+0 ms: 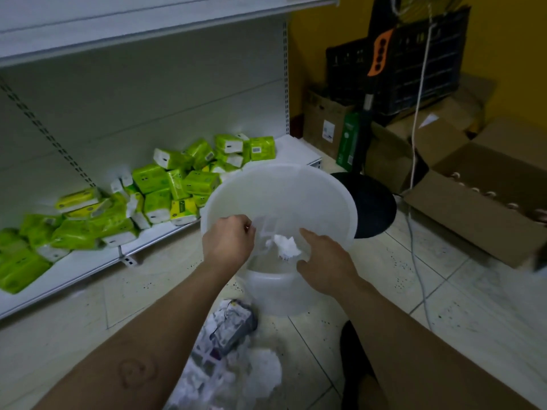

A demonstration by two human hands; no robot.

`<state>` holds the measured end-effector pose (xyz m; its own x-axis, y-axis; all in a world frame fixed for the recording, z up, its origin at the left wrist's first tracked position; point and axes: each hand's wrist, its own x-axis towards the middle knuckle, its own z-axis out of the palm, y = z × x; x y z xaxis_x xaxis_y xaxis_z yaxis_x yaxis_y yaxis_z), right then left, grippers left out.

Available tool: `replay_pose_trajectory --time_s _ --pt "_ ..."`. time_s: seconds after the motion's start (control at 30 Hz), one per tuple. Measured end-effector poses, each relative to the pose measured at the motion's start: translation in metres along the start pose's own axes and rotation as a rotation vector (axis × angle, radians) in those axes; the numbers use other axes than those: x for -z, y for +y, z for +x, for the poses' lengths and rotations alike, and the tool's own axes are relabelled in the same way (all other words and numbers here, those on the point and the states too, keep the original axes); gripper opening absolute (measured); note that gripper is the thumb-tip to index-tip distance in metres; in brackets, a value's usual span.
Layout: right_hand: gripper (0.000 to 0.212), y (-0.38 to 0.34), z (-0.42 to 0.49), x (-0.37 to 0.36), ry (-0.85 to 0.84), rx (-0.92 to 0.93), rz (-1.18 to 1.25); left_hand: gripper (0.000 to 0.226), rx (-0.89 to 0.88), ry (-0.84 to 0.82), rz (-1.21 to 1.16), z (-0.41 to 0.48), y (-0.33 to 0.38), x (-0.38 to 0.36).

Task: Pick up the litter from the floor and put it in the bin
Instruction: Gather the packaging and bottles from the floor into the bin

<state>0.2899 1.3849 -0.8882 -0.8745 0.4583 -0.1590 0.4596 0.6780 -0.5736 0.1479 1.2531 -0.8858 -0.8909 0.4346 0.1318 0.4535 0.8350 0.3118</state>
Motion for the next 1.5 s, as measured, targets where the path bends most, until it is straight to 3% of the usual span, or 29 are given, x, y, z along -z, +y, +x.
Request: replay_pose_trajectory --time_s 0.13,0.27,0.43,0.67,0.8,1.1,1.27,1.37,1.5 --pt "0.066 0.003 -0.001 -0.001 -0.032 -0.029 -0.035 0.045 -0.024 -0.071 -0.001 -0.006 -0.006 -0.010" --pt "0.060 -0.011 -0.006 0.001 -0.028 0.029 -0.036 0.051 -0.131 -0.090 0.043 -0.022 -0.015 0.002" --pt "0.079 -0.039 -0.022 0.003 -0.095 0.082 -0.047 0.055 -0.178 -0.130 0.088 -0.063 -0.036 0.035" --pt "0.077 -0.082 -0.077 -0.029 -0.137 0.236 -0.213 0.058 -0.062 -0.162 0.077 -0.146 -0.094 0.068" --pt "0.078 -0.098 -0.105 -0.063 -0.264 0.291 -0.287 0.058 0.044 -0.187 0.052 -0.189 -0.135 0.071" --pt "0.068 -0.079 -0.122 -0.165 -0.563 0.095 -0.238 0.056 0.335 -0.437 -0.027 -0.248 -0.211 0.015" --pt "0.067 -0.038 -0.108 -0.212 -0.668 -0.039 -0.300 0.055 0.389 -0.587 -0.053 -0.253 -0.231 -0.041" --pt "0.058 -0.013 -0.110 -0.244 -0.734 -0.122 -0.343 0.058 0.405 -0.576 -0.090 -0.246 -0.233 -0.078" --pt "0.064 0.032 -0.123 -0.282 -0.726 -0.368 -0.251 0.072 0.404 -0.448 -0.108 -0.228 -0.235 -0.122"
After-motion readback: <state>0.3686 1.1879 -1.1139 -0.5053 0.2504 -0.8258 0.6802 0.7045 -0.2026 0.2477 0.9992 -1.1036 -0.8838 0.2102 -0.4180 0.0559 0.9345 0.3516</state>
